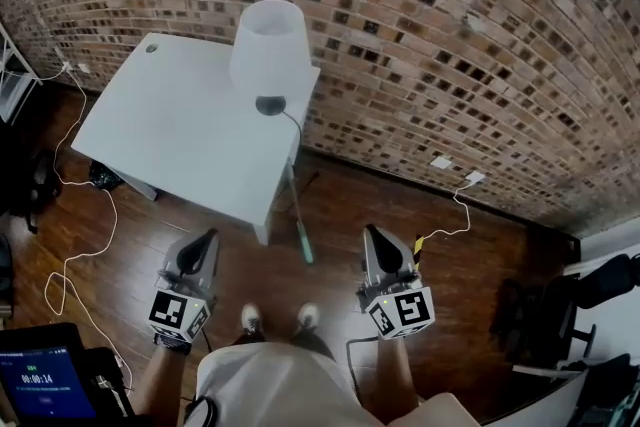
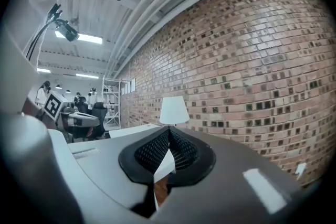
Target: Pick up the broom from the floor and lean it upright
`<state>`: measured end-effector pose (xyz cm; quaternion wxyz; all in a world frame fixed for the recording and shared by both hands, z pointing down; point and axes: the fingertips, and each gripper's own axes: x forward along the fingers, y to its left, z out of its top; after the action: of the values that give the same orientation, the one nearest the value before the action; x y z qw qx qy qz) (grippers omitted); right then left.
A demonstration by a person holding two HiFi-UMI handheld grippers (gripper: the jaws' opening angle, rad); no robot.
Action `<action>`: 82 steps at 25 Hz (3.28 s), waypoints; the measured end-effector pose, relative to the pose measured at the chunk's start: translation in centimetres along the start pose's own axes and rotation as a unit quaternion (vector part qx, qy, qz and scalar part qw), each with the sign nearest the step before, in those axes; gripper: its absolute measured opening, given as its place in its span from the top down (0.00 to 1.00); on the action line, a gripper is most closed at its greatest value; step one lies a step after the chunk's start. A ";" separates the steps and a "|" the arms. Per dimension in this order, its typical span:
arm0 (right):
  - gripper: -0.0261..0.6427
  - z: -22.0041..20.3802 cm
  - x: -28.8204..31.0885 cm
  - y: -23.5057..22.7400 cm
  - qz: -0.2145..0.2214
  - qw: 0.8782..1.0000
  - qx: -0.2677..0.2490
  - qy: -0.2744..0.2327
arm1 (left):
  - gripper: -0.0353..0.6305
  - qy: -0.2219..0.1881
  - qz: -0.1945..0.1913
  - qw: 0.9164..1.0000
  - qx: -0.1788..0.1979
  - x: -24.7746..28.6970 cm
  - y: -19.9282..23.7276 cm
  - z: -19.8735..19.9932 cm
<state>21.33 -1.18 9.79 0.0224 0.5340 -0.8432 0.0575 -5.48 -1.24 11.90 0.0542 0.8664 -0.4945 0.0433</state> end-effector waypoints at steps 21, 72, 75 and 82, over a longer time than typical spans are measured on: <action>0.94 2.2 -2.6 0.0 -0.055 0.997 0.055 -0.017 | 0.95 -0.046 0.003 0.999 -0.012 -1.1 -1.3 4.1; 0.94 1.4 -42.3 18.2 -0.061 0.998 0.012 -0.031 | 0.95 -0.021 0.002 0.999 0.038 -35.1 -23.7 0.1; 0.94 0.6 -41.9 19.3 -0.064 0.997 0.005 -0.032 | 0.95 -0.029 -0.003 0.999 0.041 -35.2 -23.1 -0.4; 0.94 -0.3 -41.1 20.4 -0.066 0.998 -0.011 -0.008 | 0.95 -0.028 -0.017 0.999 0.043 -34.9 -23.1 -0.5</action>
<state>20.56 44.40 4.48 0.0259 0.5883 -0.8071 0.0421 -3.32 40.22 6.72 0.0040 0.8771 -0.4787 0.0389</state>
